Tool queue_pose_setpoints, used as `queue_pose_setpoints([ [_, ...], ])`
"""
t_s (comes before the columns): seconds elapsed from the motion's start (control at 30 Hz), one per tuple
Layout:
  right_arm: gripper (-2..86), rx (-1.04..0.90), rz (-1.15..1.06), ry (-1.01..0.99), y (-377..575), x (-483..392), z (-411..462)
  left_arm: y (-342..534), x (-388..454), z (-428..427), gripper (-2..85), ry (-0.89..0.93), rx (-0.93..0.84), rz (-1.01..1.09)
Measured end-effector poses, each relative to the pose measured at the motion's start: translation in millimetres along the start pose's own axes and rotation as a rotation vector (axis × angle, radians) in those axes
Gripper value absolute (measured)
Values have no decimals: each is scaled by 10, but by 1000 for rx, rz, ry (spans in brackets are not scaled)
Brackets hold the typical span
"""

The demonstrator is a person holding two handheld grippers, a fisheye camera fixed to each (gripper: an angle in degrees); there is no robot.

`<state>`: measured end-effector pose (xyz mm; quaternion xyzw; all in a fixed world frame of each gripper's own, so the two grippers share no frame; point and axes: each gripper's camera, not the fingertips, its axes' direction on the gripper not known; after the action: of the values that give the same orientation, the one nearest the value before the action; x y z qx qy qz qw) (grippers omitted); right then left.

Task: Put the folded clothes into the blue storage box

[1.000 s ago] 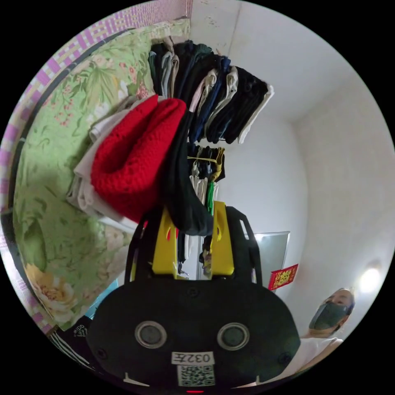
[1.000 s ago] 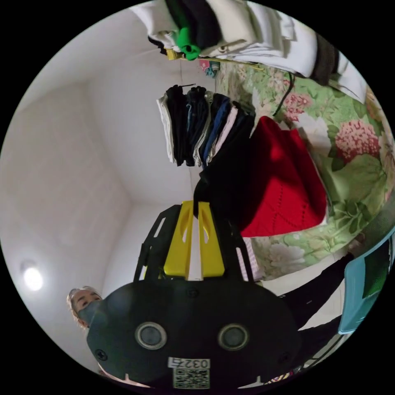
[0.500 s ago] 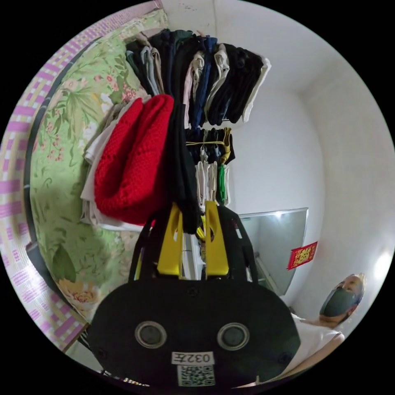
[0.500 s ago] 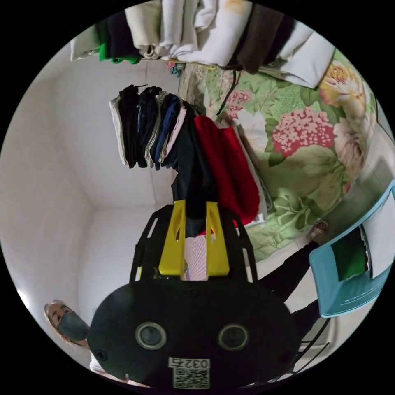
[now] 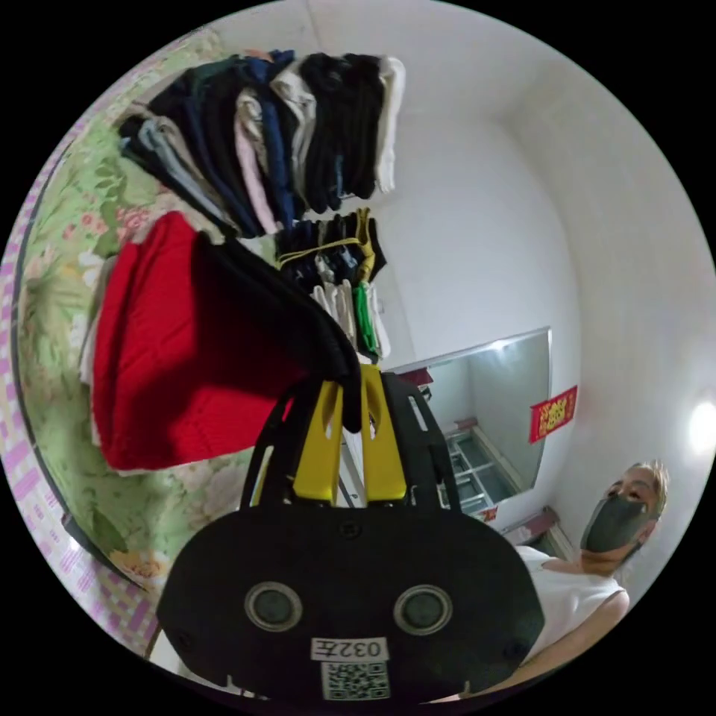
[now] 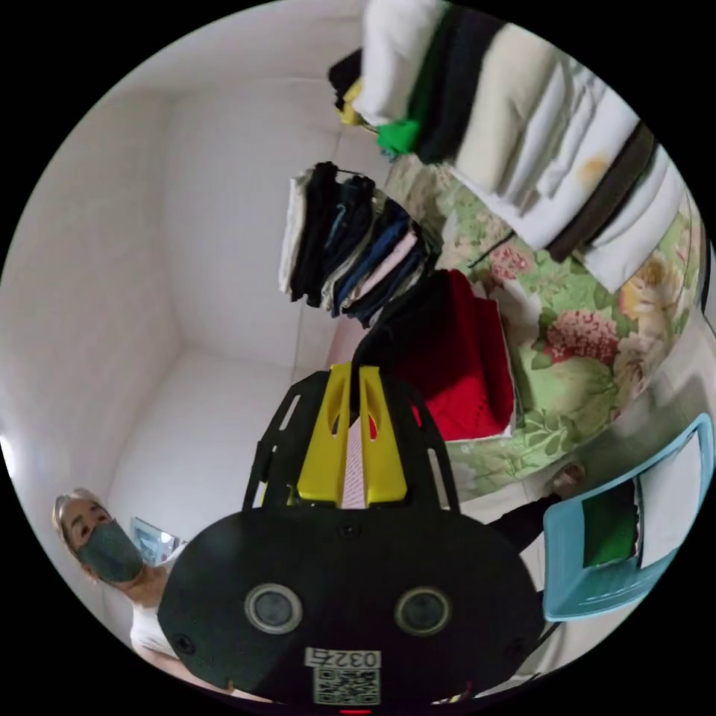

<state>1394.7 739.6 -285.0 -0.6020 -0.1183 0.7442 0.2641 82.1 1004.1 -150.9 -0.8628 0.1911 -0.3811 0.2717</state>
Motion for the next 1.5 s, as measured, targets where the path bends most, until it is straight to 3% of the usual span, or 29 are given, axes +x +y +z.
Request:
queue_pose_setpoints([
  [0.27, -9, 188, -88, -24, 906, -139, -1265, 32, 525, 1065, -10, 185, -281, 115],
  [0.53, -9, 430, 58, 71, 2232, 216, -2350, 477, 657, 2473, -9, 230, -686, 75],
  [0.8, -9, 658, 342, 124, 3317, 1099, -2806, 1128, 219, 3764, -10, 34, -1078, 7],
  [1.0, -7, 734, 427, 177, 3768, 1592, -2761, 1443, -85, 4251, -8, -28, -1225, 24],
  [1.13, -2, 711, 474, 314, 3962, 1850, -2607, 1620, -304, 4364, -1, -101, -1288, 106],
  [1.23, 22, 693, 680, 306, 4203, 2326, -2332, 1857, -783, 4385, 25, -272, -1359, 74],
  [1.3, 84, 583, 872, 306, 4385, 2734, -2049, 2009, -1218, 4320, 42, -555, -1430, 82],
  [1.37, 82, 501, 1008, 310, 4515, 2926, -1890, 2069, -1449, 4203, 34, -705, -1488, 55],
  [1.5, 66, 582, 996, 290, 4567, 2855, -1888, 2119, -1396, 3958, 18, -643, -1520, 12],
])
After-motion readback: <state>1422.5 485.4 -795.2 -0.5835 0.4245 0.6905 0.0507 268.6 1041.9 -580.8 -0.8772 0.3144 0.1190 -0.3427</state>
